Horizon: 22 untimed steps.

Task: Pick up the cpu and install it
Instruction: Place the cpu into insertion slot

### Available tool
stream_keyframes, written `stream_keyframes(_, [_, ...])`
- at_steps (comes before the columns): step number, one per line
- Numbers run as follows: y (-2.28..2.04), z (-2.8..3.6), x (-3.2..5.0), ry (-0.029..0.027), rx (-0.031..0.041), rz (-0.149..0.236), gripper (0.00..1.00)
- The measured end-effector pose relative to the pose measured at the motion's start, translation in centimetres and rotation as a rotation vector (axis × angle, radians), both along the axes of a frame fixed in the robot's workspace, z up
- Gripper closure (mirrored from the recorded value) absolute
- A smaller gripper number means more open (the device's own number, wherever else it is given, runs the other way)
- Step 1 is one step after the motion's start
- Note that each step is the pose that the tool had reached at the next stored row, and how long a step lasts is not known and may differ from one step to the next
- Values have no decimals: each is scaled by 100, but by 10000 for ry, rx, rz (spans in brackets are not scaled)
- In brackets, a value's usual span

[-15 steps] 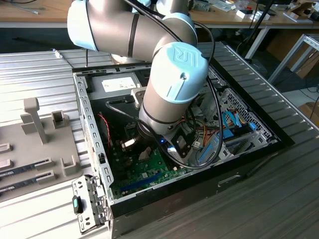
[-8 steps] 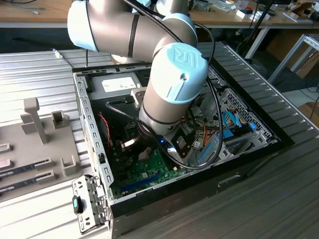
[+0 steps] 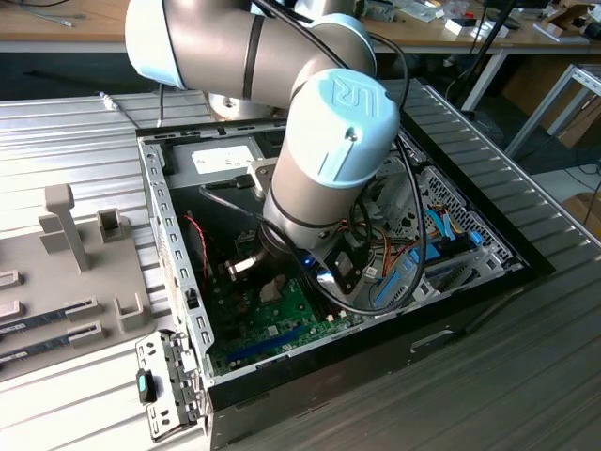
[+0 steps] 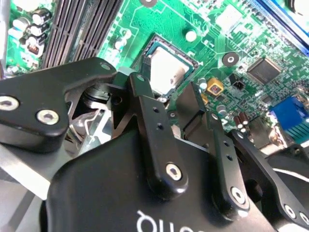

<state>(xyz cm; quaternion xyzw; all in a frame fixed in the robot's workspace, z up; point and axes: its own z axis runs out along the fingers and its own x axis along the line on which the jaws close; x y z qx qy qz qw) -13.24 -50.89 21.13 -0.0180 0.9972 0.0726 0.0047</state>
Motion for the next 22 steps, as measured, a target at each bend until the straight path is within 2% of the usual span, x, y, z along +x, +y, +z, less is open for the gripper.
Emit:
stream_keyframes(2, [0, 22, 0, 0, 33, 0, 52])
stream_keyframes(3, [5, 22, 3, -1, 74, 1, 52])
stream_keyframes(4, [23, 24, 3, -1, 98, 0, 52])
stream_keyframes(7, [38, 22, 16, 10, 82, 0, 52])
stream_keyframes(9, [53, 19, 38, 14, -147, -1, 52])
stream_keyframes(11, [65, 16, 54, 16, -407, -4, 52])
stream_keyframes(12, [77, 14, 59, 18, -480, -9, 52])
stream_keyframes(13, [101, 10, 60, 21, -511, -30, 52])
stream_keyframes(14, [108, 7, 60, 20, -512, -58, 52])
stream_keyframes(16, [110, -2, 61, 23, -514, -193, 52])
stream_keyframes(19, [114, -25, 60, 30, -605, -425, 52])
stream_keyframes(22, [122, -35, 60, 31, -615, -478, 52])
